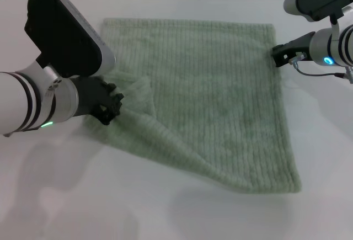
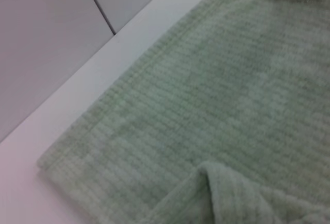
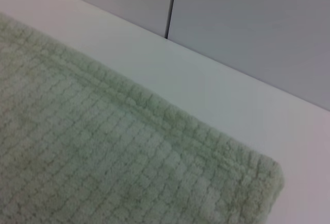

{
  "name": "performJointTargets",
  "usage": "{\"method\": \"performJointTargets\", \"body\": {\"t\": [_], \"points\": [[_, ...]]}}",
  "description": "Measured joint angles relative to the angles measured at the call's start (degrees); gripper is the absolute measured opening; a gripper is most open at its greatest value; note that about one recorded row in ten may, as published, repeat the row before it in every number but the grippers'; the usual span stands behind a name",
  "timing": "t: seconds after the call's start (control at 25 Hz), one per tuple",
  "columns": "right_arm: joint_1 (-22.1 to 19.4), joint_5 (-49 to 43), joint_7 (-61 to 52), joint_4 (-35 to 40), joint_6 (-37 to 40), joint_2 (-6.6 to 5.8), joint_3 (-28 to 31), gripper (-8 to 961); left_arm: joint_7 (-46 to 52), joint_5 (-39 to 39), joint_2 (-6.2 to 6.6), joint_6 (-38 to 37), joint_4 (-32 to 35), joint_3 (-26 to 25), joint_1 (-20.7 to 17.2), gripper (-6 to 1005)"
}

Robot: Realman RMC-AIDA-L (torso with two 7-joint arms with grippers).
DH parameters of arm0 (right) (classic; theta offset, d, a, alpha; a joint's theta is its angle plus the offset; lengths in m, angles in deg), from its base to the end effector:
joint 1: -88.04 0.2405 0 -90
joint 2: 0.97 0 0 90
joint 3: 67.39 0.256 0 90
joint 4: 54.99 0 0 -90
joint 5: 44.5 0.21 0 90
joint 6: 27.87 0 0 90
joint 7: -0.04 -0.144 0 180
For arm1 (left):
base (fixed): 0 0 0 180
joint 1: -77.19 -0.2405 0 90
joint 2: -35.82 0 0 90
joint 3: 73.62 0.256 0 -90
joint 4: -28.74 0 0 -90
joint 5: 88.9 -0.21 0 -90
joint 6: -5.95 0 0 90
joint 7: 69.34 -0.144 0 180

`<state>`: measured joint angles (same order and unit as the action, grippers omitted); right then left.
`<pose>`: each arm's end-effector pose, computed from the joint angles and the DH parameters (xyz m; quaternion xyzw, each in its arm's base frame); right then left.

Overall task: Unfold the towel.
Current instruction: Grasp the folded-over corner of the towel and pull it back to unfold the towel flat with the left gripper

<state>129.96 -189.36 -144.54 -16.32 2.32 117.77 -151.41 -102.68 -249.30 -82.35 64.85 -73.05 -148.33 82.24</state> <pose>0.2417 0.4404 -0.0474 -0.8615 0.3131 -0.0579 0.3955 -0.1927 0.2986 -0.0120 -0.9140 -0.1616 0.1222 0.3515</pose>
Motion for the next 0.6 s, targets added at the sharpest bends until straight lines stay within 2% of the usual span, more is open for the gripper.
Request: {"method": "performJointTargets", "body": {"t": [0.04, 0.52, 0.6], "points": [[0.0, -0.02, 0.0, 0.0, 0.02, 0.0, 0.0, 1, -0.01, -0.76, -0.03, 0.03, -0.02, 0.22, -0.02, 104], [-0.02, -0.08, 0.0, 0.0, 0.21, 0.0, 0.0, 1, 1.55, -4.92, -0.09, -1.51, -0.47, 0.23, -0.05, 532], [-0.02, -0.08, 0.0, 0.0, 0.22, 0.0, 0.0, 1, 1.66, -4.9, -0.11, -2.35, -0.53, 0.24, -0.04, 578]]}}
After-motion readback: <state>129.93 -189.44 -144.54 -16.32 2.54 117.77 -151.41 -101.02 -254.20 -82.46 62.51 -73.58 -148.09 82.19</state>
